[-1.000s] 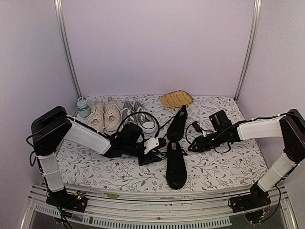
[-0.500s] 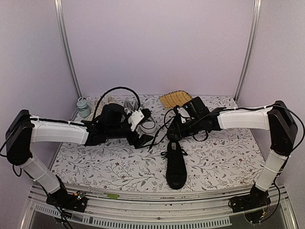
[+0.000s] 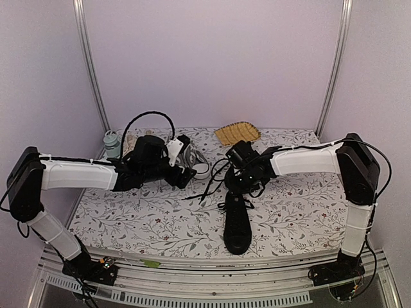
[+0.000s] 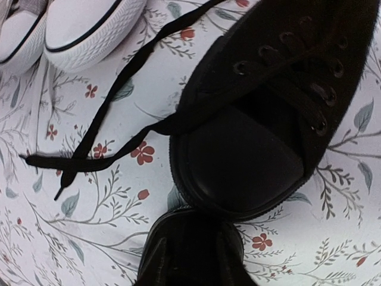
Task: Tie the shoes
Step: Move the shoe to the center of the board.
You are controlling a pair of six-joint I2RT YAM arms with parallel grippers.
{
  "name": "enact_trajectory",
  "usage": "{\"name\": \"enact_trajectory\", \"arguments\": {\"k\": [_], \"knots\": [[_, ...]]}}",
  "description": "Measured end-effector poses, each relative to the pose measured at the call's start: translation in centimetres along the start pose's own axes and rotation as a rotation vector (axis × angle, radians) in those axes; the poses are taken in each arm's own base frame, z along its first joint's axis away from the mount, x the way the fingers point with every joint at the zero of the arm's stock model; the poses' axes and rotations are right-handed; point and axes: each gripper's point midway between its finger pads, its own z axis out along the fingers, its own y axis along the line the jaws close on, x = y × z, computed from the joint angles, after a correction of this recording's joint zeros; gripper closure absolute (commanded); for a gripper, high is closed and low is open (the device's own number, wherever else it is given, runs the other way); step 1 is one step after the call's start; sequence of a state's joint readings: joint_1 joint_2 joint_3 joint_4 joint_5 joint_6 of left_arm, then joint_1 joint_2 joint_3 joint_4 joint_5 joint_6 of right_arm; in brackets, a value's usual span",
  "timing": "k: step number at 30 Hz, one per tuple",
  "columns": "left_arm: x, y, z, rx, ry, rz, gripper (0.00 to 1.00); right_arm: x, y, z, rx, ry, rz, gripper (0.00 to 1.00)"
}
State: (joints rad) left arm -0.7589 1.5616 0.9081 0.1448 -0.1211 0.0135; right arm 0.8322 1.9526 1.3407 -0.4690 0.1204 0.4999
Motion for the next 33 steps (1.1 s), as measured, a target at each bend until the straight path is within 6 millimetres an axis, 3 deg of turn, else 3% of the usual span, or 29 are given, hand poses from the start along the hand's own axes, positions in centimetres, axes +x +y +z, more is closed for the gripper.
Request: {"name": "enact_trajectory", "arguments": {"k": [2, 7, 11, 14, 21, 23, 26, 27, 28, 29, 30, 33], "knots": [[0.0, 0.0, 0.0, 0.001, 0.001, -0.016, 0.04, 0.2, 0.0, -0.1, 0.018, 0.002, 0.008, 0.99], [-0.3, -0.3, -0.3, 0.017, -0.01, -0.056, 0.04, 1.0, -0.6, -0.7, 0.061, 0.006, 0.034, 1.0], [-0.5, -0.4, -0.3, 0.027, -0.016, -0.08, 0.04, 2.2, -2.8, -3.0, 0.096, 0.02, 0.048, 1.0], [-0.5, -0.5, -0.3, 0.031, -0.017, -0.095, 0.04, 2.4, -6.1, -5.0, 0.123, 0.023, 0.088, 1.0], [-0.1, -0.9, 1.3, 0.042, 0.013, -0.116, 0.06, 0.8, -18.9, -5.4, 0.252, -0.014, 0.286, 1.0], [0.2, -1.1, 2.0, 0.041, 0.036, -0.125, 0.06, -0.3, -21.3, -5.2, 0.273, -0.044, 0.315, 1.0], [0.4, -1.0, 2.6, 0.025, 0.063, -0.149, 0.07, -2.1, -22.5, -4.1, 0.282, -0.059, 0.287, 0.98], [0.4, -0.9, 2.6, 0.017, 0.068, -0.157, 0.07, -2.9, -22.5, -3.4, 0.28, -0.06, 0.264, 0.92], [0.4, -0.9, 2.5, 0.008, 0.07, -0.166, 0.06, -3.7, -22.4, -2.6, 0.277, -0.064, 0.239, 0.8], [0.4, -0.9, 2.5, -0.001, 0.076, -0.172, 0.06, -4.4, -22.4, -1.9, 0.27, -0.063, 0.218, 0.61], [0.5, -0.9, 2.4, -0.012, 0.083, -0.178, 0.05, -4.9, -22.5, -1.4, 0.268, -0.064, 0.209, 0.53], [0.9, -1.2, 1.8, -0.042, 0.11, -0.185, 0.04, -6.6, -22.7, -0.9, 0.257, -0.075, 0.168, 0.45]]}}
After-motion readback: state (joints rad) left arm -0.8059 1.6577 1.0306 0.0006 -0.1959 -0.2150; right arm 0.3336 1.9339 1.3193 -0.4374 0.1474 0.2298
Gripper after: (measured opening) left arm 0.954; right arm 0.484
